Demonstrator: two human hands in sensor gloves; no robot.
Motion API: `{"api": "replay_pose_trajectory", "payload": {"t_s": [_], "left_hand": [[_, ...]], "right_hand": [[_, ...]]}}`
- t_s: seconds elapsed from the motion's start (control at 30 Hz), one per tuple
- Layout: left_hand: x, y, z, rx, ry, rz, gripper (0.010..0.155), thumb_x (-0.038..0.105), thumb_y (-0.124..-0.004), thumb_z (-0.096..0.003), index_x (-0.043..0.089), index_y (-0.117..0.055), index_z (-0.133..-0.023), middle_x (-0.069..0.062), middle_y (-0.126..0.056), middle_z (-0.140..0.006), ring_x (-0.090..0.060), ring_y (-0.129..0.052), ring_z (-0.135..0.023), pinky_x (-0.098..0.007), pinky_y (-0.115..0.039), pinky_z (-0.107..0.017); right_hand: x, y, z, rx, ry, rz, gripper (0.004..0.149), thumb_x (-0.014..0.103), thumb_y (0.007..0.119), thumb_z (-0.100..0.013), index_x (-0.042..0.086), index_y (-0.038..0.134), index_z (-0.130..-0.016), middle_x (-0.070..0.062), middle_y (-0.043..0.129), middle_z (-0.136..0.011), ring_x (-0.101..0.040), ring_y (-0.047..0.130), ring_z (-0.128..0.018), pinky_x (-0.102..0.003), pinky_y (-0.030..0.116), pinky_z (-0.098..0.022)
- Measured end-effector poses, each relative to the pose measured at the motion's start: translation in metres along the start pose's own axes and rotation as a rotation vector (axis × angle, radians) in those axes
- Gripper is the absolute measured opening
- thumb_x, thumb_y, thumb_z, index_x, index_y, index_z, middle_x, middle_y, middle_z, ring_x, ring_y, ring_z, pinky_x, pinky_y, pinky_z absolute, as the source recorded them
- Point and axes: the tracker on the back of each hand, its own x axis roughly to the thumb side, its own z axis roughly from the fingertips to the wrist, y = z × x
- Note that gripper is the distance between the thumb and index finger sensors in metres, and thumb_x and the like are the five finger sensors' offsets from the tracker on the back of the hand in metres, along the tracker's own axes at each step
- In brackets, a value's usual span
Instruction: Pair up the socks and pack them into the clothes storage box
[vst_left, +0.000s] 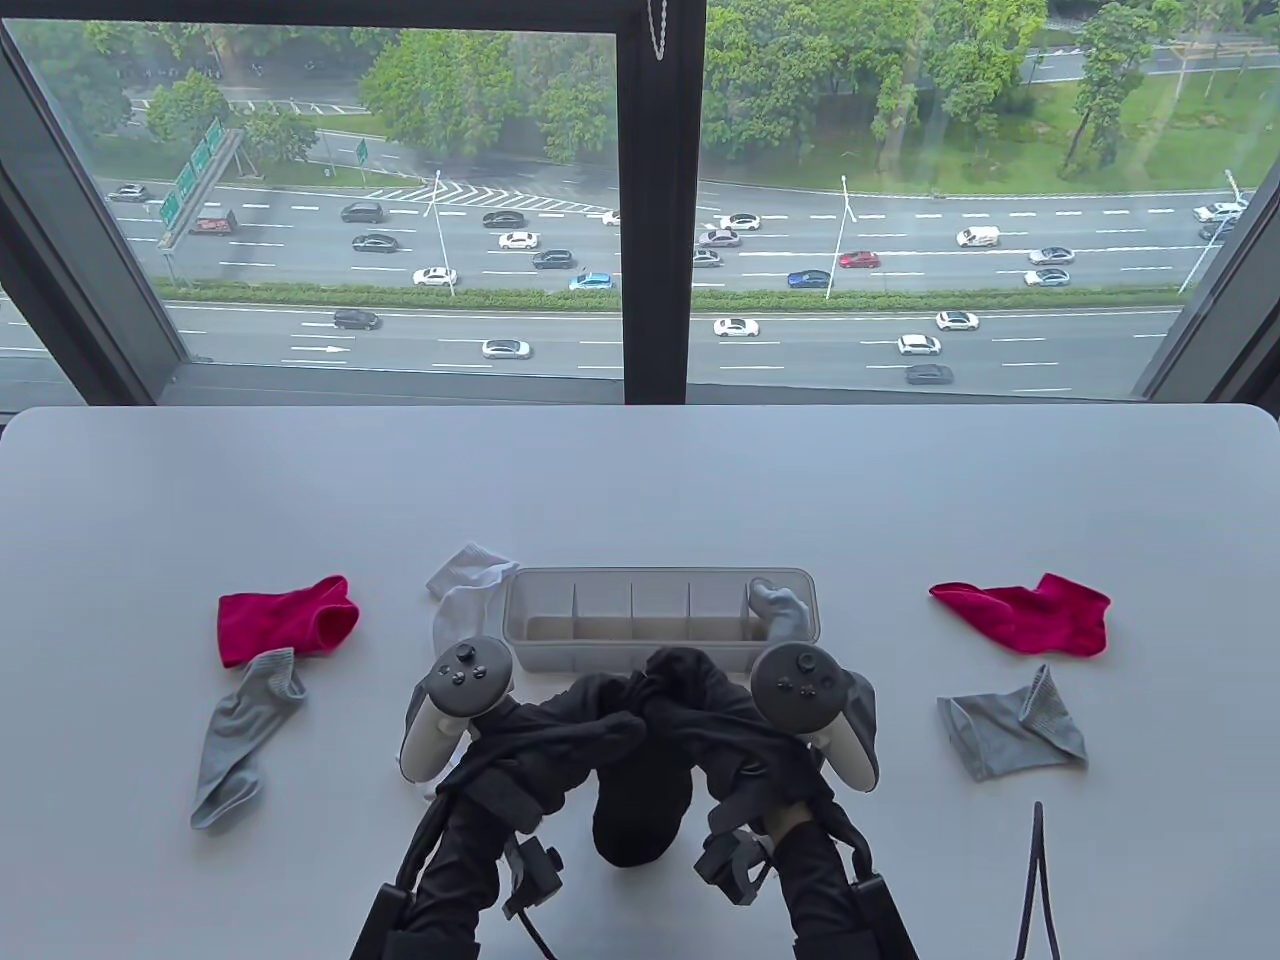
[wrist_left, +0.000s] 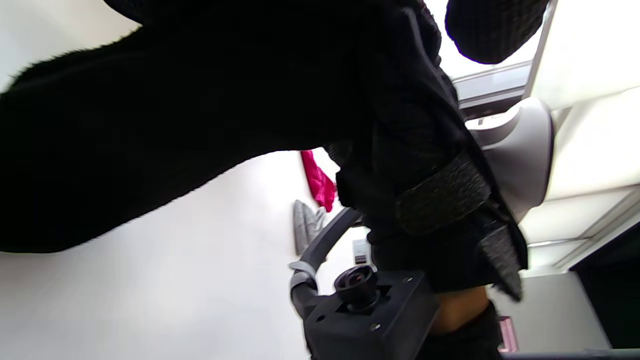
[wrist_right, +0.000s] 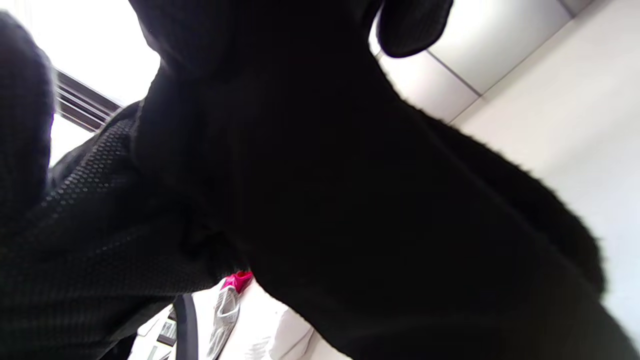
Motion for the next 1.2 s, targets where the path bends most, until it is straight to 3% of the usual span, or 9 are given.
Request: {"api": "replay_pose_trajectory", "payload": {"t_s": [0.13,0.27,0.4,0.53,0.77,0.93,1.03,1.1,1.2], "left_hand": [[0.008,0.000,0.000,0.317,0.043,-0.236,0.044,0.025,-0.070,-0.0568,0.006,-0.062,-0.095,-0.025,-0.082,-0.090,-0.043,-0.091,-0.076,-0.065,-0.069,-0.064],[0.009,0.004,0.005,0.350,0.004,-0.193,0.041,0.022,-0.071,-0.0572,0.004,-0.071,-0.094,-0.024,-0.096,-0.076,-0.040,-0.103,-0.062,-0.061,-0.079,-0.057],[0.007,0.004,0.005,0.277,0.050,-0.181,0.046,0.032,-0.068,-0.0591,0.005,-0.076,-0.095,-0.029,-0.088,-0.088,-0.048,-0.094,-0.072,-0.067,-0.069,-0.062],[0.011,0.005,0.006,0.335,0.012,-0.237,0.045,0.026,-0.070,-0.0576,0.007,-0.074,-0.098,-0.028,-0.075,-0.101,-0.047,-0.085,-0.085,-0.067,-0.064,-0.067],[0.014,0.006,0.003,0.125,-0.093,0.029,0.045,0.022,-0.063,-0.0589,0.004,-0.065,-0.099,-0.020,-0.094,-0.070,-0.029,-0.101,-0.049,-0.057,-0.081,-0.053],[-0.008,-0.005,-0.007,0.050,0.190,-0.029,0.045,0.023,-0.062,-0.0592,-0.002,-0.067,-0.097,-0.018,-0.098,-0.058,-0.025,-0.101,-0.034,-0.054,-0.085,-0.045],[-0.016,-0.016,-0.013,0.154,0.327,-0.222,0.061,0.025,-0.064,-0.0590,-0.004,-0.043,-0.108,-0.034,-0.078,-0.094,-0.046,-0.094,-0.071,-0.066,-0.072,-0.058],[-0.013,-0.023,-0.014,0.137,0.412,-0.374,0.076,0.030,-0.067,-0.0589,0.010,-0.016,-0.112,-0.031,-0.012,-0.115,-0.059,-0.027,-0.107,-0.076,-0.039,-0.072],[-0.001,-0.034,-0.021,0.041,0.278,-0.496,0.055,0.023,-0.065,-0.0588,0.015,-0.048,-0.110,-0.020,-0.031,-0.119,-0.049,-0.036,-0.111,-0.074,-0.037,-0.075]], "right_hand": [[0.000,-0.001,0.001,-0.016,0.009,0.055,0.070,0.039,0.075,-0.056,0.020,0.040,-0.113,-0.003,0.083,-0.085,-0.018,0.089,-0.071,-0.054,0.063,-0.075],[-0.004,-0.002,-0.003,0.092,0.023,0.008,0.055,0.039,0.076,-0.055,0.019,0.064,-0.105,-0.007,0.081,-0.081,-0.026,0.084,-0.071,-0.060,0.060,-0.071],[-0.003,-0.004,-0.001,0.009,0.048,0.057,0.043,0.034,0.076,-0.056,0.023,0.068,-0.097,-0.016,0.075,-0.107,-0.042,0.081,-0.090,-0.062,0.059,-0.072],[-0.003,-0.008,0.000,-0.012,0.032,0.052,0.043,0.027,0.077,-0.056,0.026,0.065,-0.098,-0.009,0.087,-0.093,-0.030,0.092,-0.080,-0.055,0.067,-0.071],[-0.002,-0.024,0.006,-0.021,-0.033,-0.143,0.042,0.035,0.076,-0.057,0.015,0.075,-0.093,-0.007,0.100,-0.066,-0.021,0.102,-0.055,-0.051,0.074,-0.063],[-0.021,-0.008,-0.003,0.100,0.134,-0.001,0.042,0.033,0.074,-0.058,0.009,0.076,-0.091,-0.006,0.102,-0.059,-0.019,0.103,-0.047,-0.049,0.077,-0.060],[-0.038,0.011,-0.009,0.069,0.242,0.116,0.044,0.032,0.071,-0.059,0.012,0.069,-0.097,-0.009,0.098,-0.074,-0.025,0.100,-0.063,-0.052,0.071,-0.066],[-0.047,0.020,-0.010,0.060,0.294,0.195,0.055,0.031,0.068,-0.060,0.015,0.051,-0.110,-0.020,0.077,-0.103,-0.040,0.079,-0.092,-0.060,0.060,-0.072],[-0.045,0.013,-0.007,0.003,0.285,0.273,0.059,0.031,0.067,-0.061,0.019,0.042,-0.113,-0.023,0.060,-0.115,-0.046,0.059,-0.103,-0.063,0.054,-0.074]]}}
